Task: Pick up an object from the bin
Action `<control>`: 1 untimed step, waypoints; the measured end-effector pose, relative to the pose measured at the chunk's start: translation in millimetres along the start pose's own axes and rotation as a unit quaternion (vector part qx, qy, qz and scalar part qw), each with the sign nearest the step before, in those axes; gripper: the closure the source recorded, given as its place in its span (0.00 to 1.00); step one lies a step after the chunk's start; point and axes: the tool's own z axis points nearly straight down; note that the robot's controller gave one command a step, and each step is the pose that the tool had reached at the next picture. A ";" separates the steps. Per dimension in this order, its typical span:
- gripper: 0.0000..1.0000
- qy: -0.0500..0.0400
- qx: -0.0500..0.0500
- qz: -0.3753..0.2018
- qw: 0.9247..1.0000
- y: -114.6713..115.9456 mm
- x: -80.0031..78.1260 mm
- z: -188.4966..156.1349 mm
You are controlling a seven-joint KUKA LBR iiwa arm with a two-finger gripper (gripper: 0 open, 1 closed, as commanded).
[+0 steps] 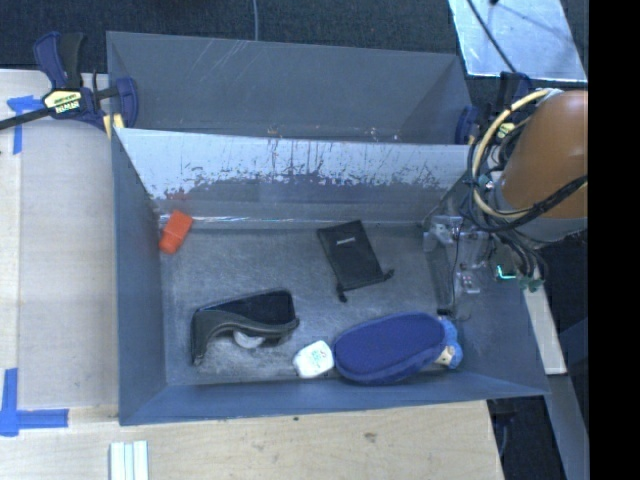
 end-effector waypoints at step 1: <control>0.00 0.000 -0.001 0.003 1.000 7.1 5.7 65.4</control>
Offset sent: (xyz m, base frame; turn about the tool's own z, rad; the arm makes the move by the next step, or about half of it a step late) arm -0.0049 0.0070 -0.0624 0.0067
